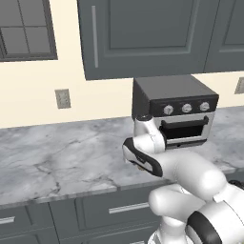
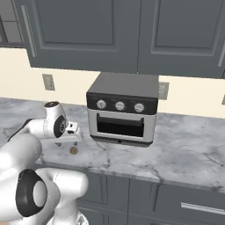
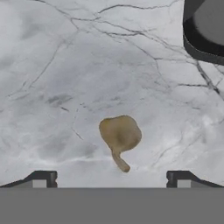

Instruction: Place the garlic in the correct fridge rack based on whether it is a fruit or vegetable. Finally, close the fridge door.

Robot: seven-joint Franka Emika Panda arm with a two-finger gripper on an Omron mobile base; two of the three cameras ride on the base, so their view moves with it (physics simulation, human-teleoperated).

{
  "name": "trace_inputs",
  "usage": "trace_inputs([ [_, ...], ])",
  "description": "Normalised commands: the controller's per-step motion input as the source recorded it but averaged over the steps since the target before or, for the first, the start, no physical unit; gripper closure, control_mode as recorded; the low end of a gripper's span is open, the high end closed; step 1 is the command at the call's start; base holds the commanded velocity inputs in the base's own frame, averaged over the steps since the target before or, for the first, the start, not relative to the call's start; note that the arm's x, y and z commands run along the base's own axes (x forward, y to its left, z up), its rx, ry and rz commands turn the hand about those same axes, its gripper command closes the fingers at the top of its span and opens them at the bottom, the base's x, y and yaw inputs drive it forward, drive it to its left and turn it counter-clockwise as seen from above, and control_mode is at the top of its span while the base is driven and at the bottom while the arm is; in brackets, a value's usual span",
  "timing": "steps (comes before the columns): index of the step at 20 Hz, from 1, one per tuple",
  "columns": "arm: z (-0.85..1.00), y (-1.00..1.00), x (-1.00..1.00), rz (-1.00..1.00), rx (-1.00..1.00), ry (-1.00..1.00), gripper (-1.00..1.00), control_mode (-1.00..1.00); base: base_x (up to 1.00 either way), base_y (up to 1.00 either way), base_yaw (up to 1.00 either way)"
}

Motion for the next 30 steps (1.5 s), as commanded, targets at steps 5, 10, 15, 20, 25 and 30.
trace_inputs([
  [5,-0.47,-0.02,0.05,0.00,0.00,0.01,-1.00,-1.00,0.00,0.00,0.00],
  [10,-0.34,-0.02,0.13,0.00,0.00,0.00,-1.00,-1.00,0.00,0.00,0.00],
  [15,-0.08,-0.15,0.18,0.00,0.00,0.00,-1.00,-1.00,0.00,0.00,0.00],
  [20,-0.11,-0.06,0.10,0.00,0.00,0.00,-1.00,-1.00,0.00,0.00,0.00],
  [25,-0.27,0.00,-0.12,0.00,0.00,0.00,-1.00,-1.00,0.00,0.00,0.00],
  [30,-0.25,0.00,0.00,0.00,0.00,0.00,1.00,-1.00,0.00,0.00,0.00],
])
